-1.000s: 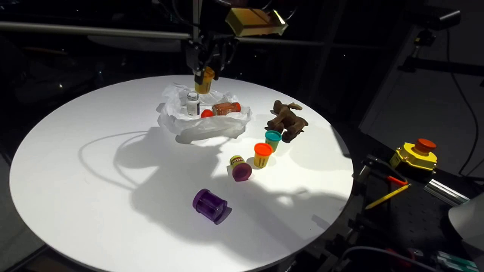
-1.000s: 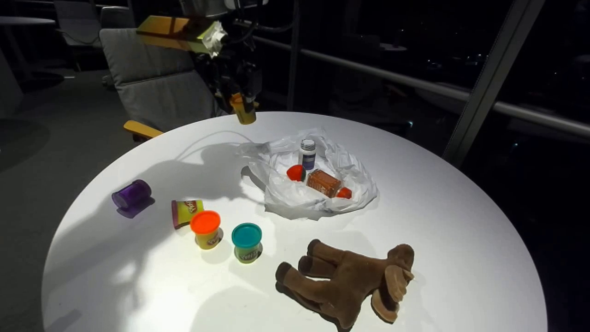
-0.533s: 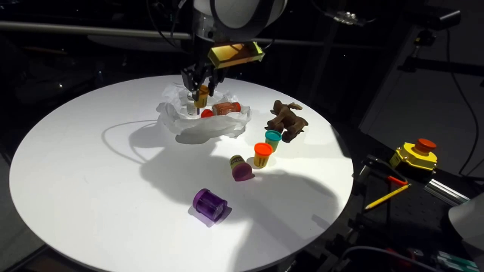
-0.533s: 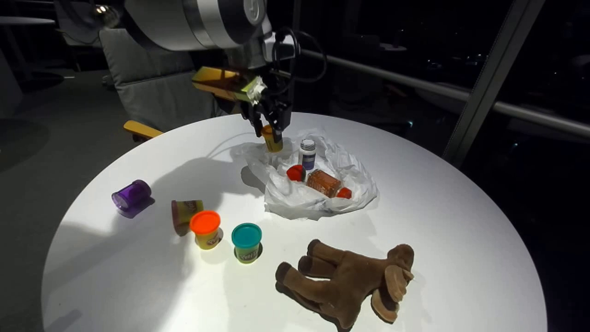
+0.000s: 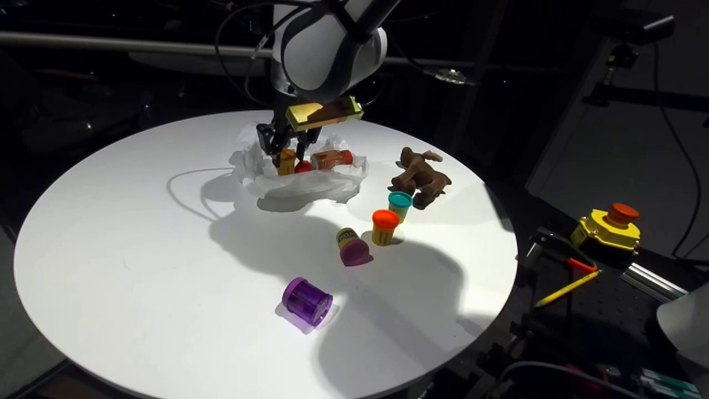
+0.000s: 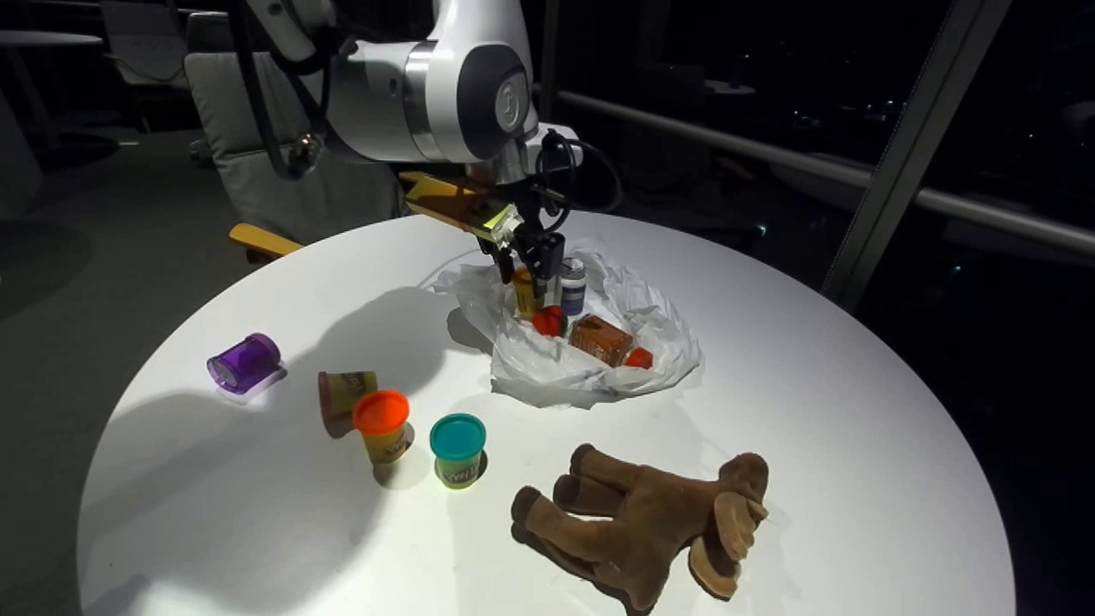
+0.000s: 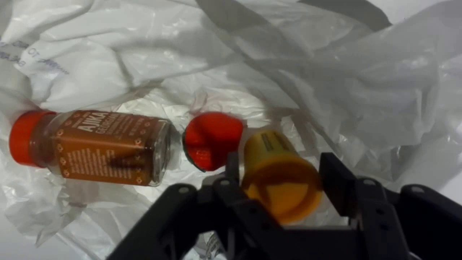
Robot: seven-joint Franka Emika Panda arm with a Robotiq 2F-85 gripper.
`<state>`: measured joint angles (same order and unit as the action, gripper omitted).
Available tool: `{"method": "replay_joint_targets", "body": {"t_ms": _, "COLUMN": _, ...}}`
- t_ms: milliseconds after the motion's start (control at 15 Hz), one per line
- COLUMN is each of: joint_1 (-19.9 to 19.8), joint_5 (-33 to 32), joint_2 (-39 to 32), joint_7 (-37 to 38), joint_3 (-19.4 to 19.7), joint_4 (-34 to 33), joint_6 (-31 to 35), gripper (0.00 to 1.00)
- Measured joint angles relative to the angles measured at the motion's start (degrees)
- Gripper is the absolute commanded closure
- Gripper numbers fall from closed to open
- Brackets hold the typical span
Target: Place the container, strawberry toy and moose toy inside the white plastic bag
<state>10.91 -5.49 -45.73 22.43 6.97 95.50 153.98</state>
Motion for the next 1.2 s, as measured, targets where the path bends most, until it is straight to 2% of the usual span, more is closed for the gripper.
{"method": "replay_joint_targets", "body": {"t_ms": 67, "joint_1": -0.1, "joint_5": 0.5, "joint_2": -0.6, "joint_7": 0.1, "joint_3": 0.1, "joint_4": -0.8, "joint_6": 0.0, "gripper": 0.01}}
{"method": "replay_joint_targets", "body": {"t_ms": 333, "joint_1": 1.1, "joint_5": 0.7, "joint_2": 0.0, "joint_7": 1.9, "joint_3": 1.1, "joint_4": -1.9, "joint_6": -0.5, "gripper": 0.00}}
{"method": "replay_joint_targets", "body": {"t_ms": 467, "joint_1": 3.3, "joint_5": 0.6, "joint_2": 2.6, "joint_7": 3.1, "joint_3": 1.7, "joint_4": -1.3, "joint_6": -2.4, "gripper": 0.00}}
{"method": "replay_joint_targets", "body": {"t_ms": 667, "joint_1": 7.7, "joint_5": 0.1, "joint_2": 8.9, "joint_7": 4.8, "joint_3": 1.2, "joint_4": 1.7, "joint_6": -8.9, "gripper": 0.00}}
{"method": "replay_joint_targets", "body": {"t_ms": 1000, "joint_1": 12.2, "joint_5": 0.0, "joint_2": 17.1, "joint_7": 4.9, "joint_3": -6.2, "joint_4": 10.0, "joint_6": -21.8, "gripper": 0.00}}
{"method": "replay_joint_targets", "body": {"t_ms": 1200, "joint_1": 12.7, "joint_5": 0.0, "joint_2": 17.3, "joint_7": 4.7, "joint_3": -10.7, "joint_4": 15.2, "joint_6": -22.8, "gripper": 0.00}}
